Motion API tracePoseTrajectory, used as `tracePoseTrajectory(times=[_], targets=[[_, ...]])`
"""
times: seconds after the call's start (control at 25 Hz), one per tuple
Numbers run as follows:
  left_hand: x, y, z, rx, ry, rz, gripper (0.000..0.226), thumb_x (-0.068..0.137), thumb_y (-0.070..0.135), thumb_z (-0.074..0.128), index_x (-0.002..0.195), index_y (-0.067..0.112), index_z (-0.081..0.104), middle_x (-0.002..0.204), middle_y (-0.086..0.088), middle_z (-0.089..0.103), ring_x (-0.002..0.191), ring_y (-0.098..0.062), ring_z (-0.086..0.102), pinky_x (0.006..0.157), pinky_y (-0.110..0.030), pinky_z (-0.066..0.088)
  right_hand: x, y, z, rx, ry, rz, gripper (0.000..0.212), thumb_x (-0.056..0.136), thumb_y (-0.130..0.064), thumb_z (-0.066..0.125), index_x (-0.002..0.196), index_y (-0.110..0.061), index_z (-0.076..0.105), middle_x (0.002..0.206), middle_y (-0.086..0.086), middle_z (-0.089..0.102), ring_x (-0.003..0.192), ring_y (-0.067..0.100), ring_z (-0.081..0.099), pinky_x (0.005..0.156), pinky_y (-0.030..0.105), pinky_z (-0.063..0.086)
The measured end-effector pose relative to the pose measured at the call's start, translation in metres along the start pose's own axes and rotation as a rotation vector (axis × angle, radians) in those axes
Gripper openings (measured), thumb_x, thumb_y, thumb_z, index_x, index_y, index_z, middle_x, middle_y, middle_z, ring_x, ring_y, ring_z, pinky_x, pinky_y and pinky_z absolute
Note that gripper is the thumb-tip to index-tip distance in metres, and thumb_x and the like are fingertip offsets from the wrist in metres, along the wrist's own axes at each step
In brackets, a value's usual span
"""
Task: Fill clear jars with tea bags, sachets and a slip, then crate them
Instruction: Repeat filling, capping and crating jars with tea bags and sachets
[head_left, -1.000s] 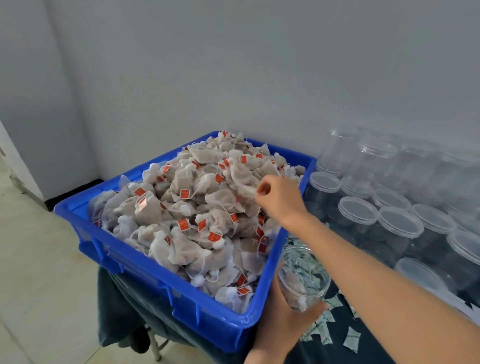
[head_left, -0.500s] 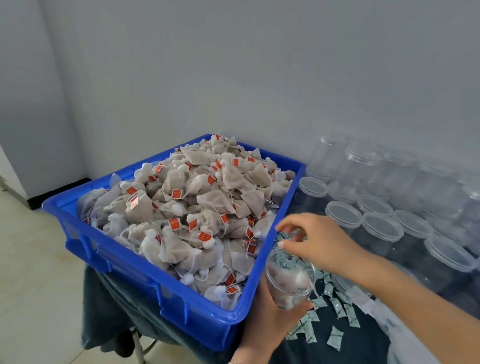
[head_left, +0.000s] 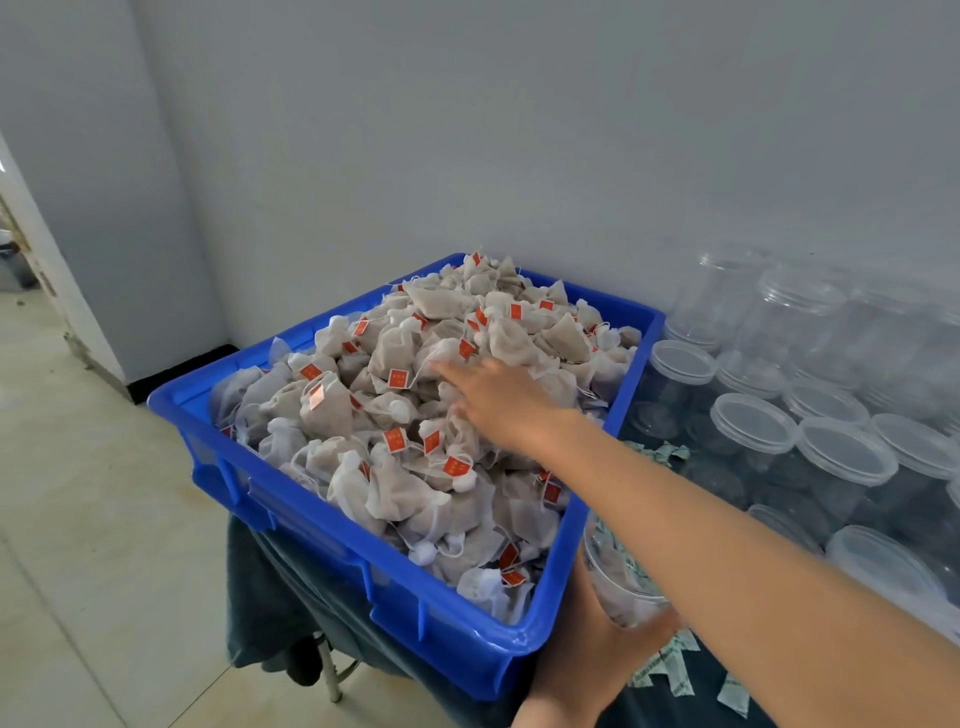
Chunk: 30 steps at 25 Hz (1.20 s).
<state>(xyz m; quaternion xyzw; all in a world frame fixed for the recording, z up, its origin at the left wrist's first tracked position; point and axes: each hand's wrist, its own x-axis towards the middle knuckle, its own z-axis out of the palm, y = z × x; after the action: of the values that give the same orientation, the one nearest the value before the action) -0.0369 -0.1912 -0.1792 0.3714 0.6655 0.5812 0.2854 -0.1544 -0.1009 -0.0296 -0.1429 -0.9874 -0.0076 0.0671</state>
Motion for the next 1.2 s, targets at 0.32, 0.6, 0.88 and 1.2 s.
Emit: tracePoseTrajectory(times=[0.32,0.6,0.88,1.2], targets=[[0.0,0.007,-0.002,-0.009,0.13,0.169,0.111,0.056,0.058,0.08,0.146,0.043,0.017,0.145,0.026,0.03,0.134,0.012,0.026,0.111,-0.014,0.026,-0.082,0.035,-0.05,0.303,0.372,0.213,0.018,0.095,-0.025,0.053,0.107,-0.018,0.065,0.103,-0.004,0.06,0.09,0.008,0.054,0.078,0.018,0.042],[-0.001,0.009,-0.001,0.039,0.151,0.18,0.107,0.057,0.058,0.08,0.142,0.049,0.015,0.14,0.034,0.027,0.132,0.012,0.027,0.112,-0.021,0.027,-0.15,0.041,-0.081,0.219,-0.108,0.255,0.016,0.088,-0.027,0.06,0.101,-0.028,0.068,0.083,-0.016,0.059,0.073,-0.003,0.055,0.062,0.011,0.041],[0.0,0.01,-0.002,0.056,0.179,0.232,0.107,0.059,0.053,0.081,0.145,0.041,0.017,0.139,0.045,0.02,0.132,0.019,0.021,0.106,-0.001,0.017,-0.107,0.039,-0.044,0.148,-0.022,0.311,0.021,0.094,-0.023,0.052,0.111,-0.021,0.064,0.105,-0.002,0.065,0.091,0.013,0.06,0.078,0.031,0.052],[-0.003,0.012,-0.003,0.033,0.155,0.172,0.111,0.057,0.058,0.078,0.147,0.036,0.016,0.149,0.025,0.024,0.137,0.012,0.019,0.117,-0.026,0.023,-0.059,0.042,-0.01,-0.072,-0.151,0.452,0.006,0.086,-0.012,0.06,0.085,-0.014,0.065,0.075,0.001,0.058,0.076,0.019,0.057,0.071,0.032,0.045]])
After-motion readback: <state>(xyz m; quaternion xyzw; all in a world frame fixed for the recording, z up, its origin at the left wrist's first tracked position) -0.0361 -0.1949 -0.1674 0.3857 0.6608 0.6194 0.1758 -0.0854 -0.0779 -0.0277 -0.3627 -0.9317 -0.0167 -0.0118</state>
